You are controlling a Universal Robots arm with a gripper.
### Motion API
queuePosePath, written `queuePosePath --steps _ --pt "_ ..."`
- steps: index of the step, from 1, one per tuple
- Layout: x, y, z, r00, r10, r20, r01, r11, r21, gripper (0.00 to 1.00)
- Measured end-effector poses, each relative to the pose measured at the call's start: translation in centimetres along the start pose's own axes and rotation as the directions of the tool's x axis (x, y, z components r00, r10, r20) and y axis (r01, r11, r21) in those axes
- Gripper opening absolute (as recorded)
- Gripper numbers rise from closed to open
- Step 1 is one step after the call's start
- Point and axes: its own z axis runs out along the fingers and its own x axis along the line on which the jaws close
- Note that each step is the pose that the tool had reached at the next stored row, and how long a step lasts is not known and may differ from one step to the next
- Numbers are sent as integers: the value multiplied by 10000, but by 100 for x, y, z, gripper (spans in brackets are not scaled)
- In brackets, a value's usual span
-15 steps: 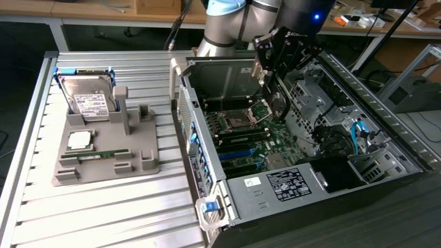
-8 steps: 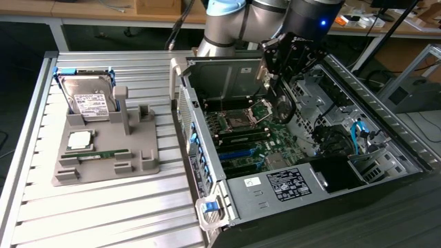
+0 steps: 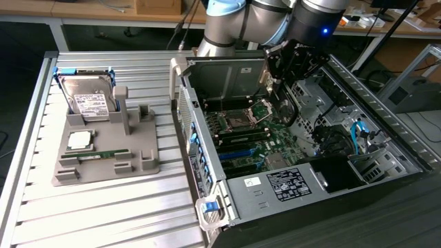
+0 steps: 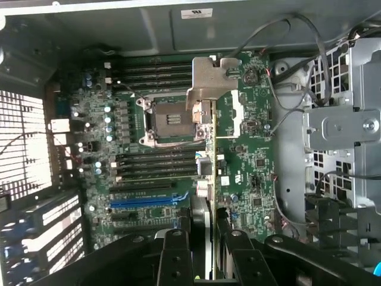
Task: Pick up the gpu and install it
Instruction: 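Pick up the gpu and move the gpu toward the slot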
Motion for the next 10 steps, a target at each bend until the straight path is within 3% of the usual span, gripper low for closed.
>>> queuePosePath --steps 10 --pt "-71 -4 152 10000 0 0 0 10000 -1 27"
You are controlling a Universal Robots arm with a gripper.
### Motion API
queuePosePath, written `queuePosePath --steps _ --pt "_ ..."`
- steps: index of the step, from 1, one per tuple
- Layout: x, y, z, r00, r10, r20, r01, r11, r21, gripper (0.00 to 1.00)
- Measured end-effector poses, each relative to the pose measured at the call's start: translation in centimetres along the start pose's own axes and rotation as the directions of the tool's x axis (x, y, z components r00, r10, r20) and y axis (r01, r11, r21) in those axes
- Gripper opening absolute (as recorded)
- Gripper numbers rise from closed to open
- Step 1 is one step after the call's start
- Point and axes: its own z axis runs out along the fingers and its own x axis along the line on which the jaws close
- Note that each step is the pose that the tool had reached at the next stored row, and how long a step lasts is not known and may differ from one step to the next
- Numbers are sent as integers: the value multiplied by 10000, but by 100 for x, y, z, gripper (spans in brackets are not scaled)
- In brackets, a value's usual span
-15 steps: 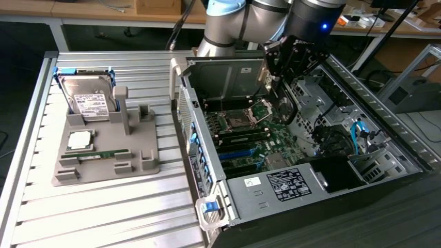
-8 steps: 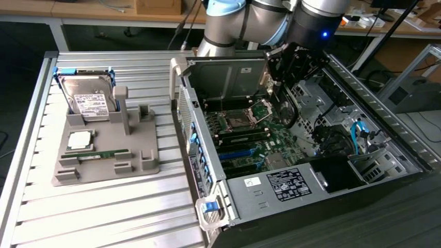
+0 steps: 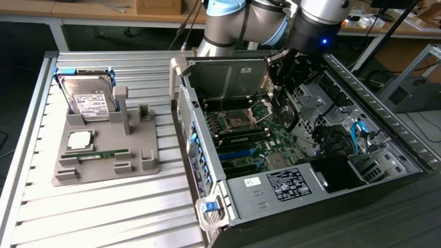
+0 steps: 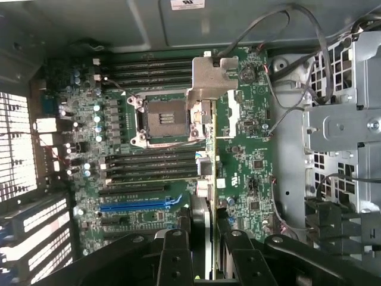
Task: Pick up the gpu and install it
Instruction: 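Pick up the gpu and move the gpu toward the slot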
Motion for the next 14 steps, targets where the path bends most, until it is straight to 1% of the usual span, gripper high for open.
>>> queuePosePath --steps 6,11,14 --pt "-43 1 96 10000 0 -3 0 10000 0 27" --pt "-134 7 157 10000 -8 -9 8 10000 5 27" --pt "-188 11 170 10000 -10 -9 10 10000 6 27"
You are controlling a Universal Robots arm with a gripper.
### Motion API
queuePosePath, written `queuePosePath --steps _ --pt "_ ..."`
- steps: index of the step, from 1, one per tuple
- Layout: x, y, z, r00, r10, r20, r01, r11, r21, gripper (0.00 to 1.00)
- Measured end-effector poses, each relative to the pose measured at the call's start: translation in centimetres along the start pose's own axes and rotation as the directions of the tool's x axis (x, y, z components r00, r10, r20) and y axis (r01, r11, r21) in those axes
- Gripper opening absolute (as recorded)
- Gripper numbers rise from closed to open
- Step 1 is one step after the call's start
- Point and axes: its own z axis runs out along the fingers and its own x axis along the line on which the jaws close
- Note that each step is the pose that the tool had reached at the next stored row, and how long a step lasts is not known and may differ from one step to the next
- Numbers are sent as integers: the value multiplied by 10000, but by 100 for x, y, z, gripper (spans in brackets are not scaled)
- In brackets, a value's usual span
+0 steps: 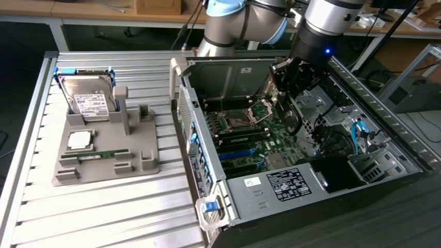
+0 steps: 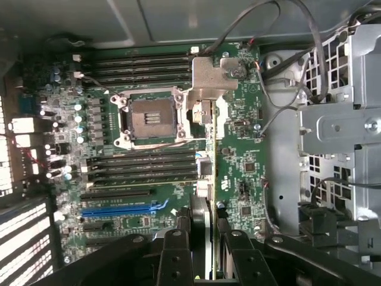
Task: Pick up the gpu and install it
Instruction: 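Pick up the gpu and move the gpu toward the slot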
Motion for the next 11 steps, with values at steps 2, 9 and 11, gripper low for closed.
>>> queuePosePath --steps 2,9,11 --pt "-16 1 7 10000 1 0 -1 10000 -1 27" --pt "-17 1 9 10000 1 1 -1 10000 -1 27" --pt "-17 1 9 10000 1 1 -1 10000 -1 27"
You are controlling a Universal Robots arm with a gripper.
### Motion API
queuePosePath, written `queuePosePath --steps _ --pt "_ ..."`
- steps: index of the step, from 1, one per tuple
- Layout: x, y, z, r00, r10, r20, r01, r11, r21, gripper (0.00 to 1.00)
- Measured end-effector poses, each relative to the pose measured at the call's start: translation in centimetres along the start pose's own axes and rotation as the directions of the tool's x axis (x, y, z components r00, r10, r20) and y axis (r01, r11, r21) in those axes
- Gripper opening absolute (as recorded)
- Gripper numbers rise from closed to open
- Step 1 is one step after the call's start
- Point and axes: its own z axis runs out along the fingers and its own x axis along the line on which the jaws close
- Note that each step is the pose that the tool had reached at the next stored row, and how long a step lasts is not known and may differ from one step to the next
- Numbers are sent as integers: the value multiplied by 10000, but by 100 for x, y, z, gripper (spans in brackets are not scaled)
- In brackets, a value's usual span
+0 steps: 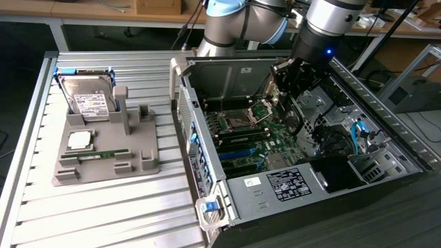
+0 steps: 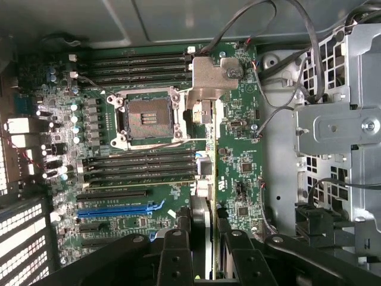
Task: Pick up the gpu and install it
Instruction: 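Pick up the gpu and move the gpu toward the slot, then insert the gpu into the slot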
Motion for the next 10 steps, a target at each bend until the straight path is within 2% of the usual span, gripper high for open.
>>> queuePosePath --steps 5,7,10 --pt "0 0 1 9999 -141 -1 141 9999 -4 27" --pt "0 0 1 9966 -824 -5 824 9966 -19 27" --pt "0 0 1 9892 -1468 -9 1468 9892 -33 27"
